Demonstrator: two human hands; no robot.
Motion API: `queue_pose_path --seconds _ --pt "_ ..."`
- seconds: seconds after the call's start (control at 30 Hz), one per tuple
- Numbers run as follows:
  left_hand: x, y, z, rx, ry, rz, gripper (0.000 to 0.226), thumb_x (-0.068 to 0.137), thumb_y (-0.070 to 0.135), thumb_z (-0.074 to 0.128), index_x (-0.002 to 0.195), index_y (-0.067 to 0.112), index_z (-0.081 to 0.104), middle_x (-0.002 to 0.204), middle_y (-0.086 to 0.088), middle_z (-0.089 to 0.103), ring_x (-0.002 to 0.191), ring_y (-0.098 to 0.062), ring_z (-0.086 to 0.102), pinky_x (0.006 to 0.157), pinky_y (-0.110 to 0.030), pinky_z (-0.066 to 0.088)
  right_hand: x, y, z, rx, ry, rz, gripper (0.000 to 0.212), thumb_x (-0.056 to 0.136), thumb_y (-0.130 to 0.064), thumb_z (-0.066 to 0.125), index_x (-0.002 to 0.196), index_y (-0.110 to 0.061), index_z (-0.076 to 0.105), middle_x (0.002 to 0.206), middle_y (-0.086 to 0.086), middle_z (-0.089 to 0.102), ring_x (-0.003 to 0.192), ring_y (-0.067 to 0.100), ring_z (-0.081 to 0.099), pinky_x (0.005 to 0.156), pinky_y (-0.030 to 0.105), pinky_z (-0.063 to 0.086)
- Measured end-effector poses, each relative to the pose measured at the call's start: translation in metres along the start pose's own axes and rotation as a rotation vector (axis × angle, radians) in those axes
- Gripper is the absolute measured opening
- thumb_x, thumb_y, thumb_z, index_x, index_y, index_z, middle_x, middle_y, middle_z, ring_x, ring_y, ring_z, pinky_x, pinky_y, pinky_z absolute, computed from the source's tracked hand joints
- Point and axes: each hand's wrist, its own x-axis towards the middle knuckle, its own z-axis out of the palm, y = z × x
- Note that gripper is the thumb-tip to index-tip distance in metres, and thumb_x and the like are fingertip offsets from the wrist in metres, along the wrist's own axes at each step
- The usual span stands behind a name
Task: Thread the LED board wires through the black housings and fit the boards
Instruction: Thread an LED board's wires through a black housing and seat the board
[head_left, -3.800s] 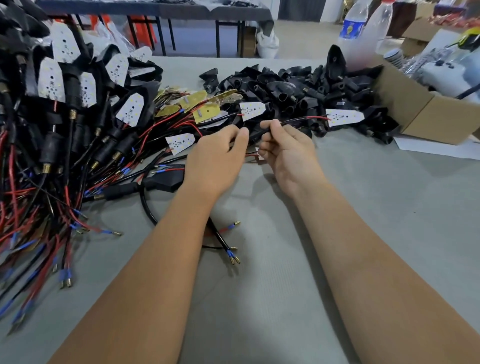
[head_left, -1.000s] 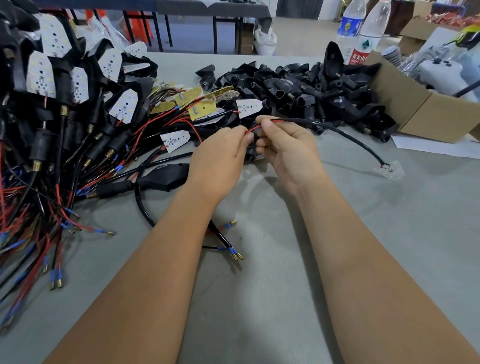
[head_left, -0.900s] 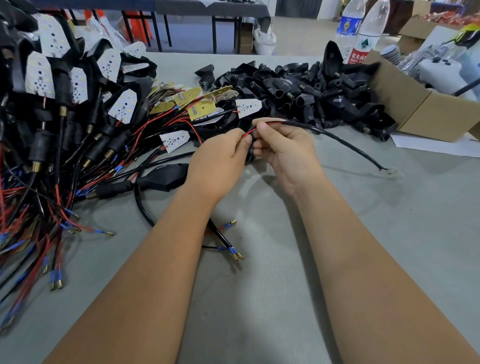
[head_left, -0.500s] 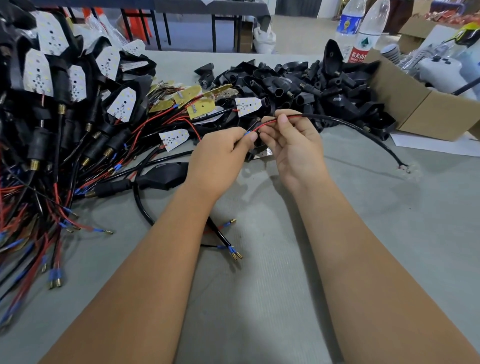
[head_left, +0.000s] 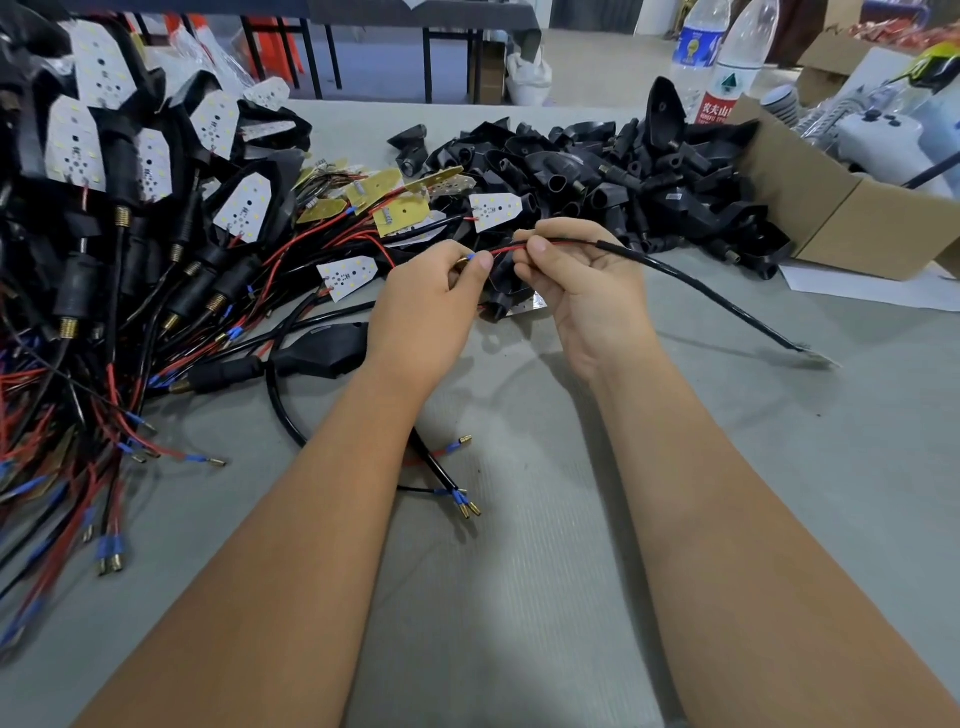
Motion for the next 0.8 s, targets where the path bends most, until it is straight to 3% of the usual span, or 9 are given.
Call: queue_pose_path --seconds 0.13,0.27,0.37,0.43,0.53,0.63,0.8 --pt "0.002 0.0 0.0 -0.036 0.021 -0.025 0.025 0.098 0.04 0.05 0.095 0.018 0.063 0.074 -0.008 0.066 0.075 -0.027 0.065 0.076 -0.053 0.052 0.001 0.0 0.0 -0.013 0.003 -0.008 0.018 0.087 0.014 0.058 0.087 -0.004 0.061 0.084 0.017 0.066 0.068 0.016 0.067 0.07 0.024 0.056" --pt "0.002 0.0 -0.002 0.023 0.006 -0.026 0.035 0.098 0.039 0.051 0.073 0.018 0.062 0.069 -0.008 0.065 0.072 -0.028 0.062 0.075 -0.051 0.051 0.002 0.0 -0.001 -0.033 -0.003 -0.035 0.017 0.086 0.015 0.058 0.086 -0.002 0.061 0.081 0.013 0.068 0.069 0.017 0.066 0.072 0.025 0.055" --pt "0.002 0.0 0.0 0.074 -0.035 -0.046 0.041 0.099 0.041 0.049 0.07 0.016 0.064 0.068 -0.008 0.066 0.07 -0.027 0.062 0.075 -0.048 0.052 0.002 0.0 0.0 0.003 -0.011 -0.035 0.017 0.085 0.014 0.06 0.086 -0.003 0.063 0.081 0.013 0.07 0.069 0.017 0.066 0.07 0.025 0.055" --pt "0.002 0.0 0.002 0.12 -0.062 -0.051 0.043 0.099 0.044 0.045 0.073 0.015 0.063 0.068 -0.006 0.065 0.069 -0.026 0.062 0.069 -0.045 0.051 0.003 0.0 0.0 0.017 0.013 -0.023 0.016 0.087 0.012 0.06 0.088 -0.004 0.063 0.08 0.012 0.07 0.067 0.015 0.066 0.069 0.024 0.055" --pt "0.0 0.0 0.006 0.215 -0.047 -0.02 0.03 0.093 0.051 0.053 0.085 0.022 0.056 0.067 0.006 0.058 0.065 -0.013 0.055 0.054 -0.031 0.036 0.005 0.001 -0.002 0.024 0.126 -0.012 0.013 0.09 0.009 0.058 0.091 -0.004 0.062 0.075 0.009 0.067 0.062 0.012 0.062 0.066 0.021 0.054" --pt "-0.001 0.0 0.008 0.266 -0.097 -0.006 0.032 0.084 0.051 0.064 0.104 0.028 0.051 0.075 0.008 0.061 0.072 -0.008 0.056 0.054 -0.029 0.035 0.006 0.001 -0.006 -0.05 0.227 -0.026 0.013 0.093 0.008 0.055 0.092 -0.004 0.06 0.076 0.01 0.061 0.063 0.013 0.058 0.064 0.022 0.052" --pt "0.0 -0.002 0.009 0.314 -0.088 -0.039 0.029 0.09 0.049 0.06 0.106 0.025 0.053 0.087 0.008 0.061 0.086 -0.016 0.058 0.063 -0.032 0.04 0.005 0.002 -0.004 -0.124 0.262 -0.036 0.01 0.094 0.006 0.054 0.094 -0.003 0.059 0.079 0.012 0.06 0.065 0.015 0.057 0.067 0.024 0.053"
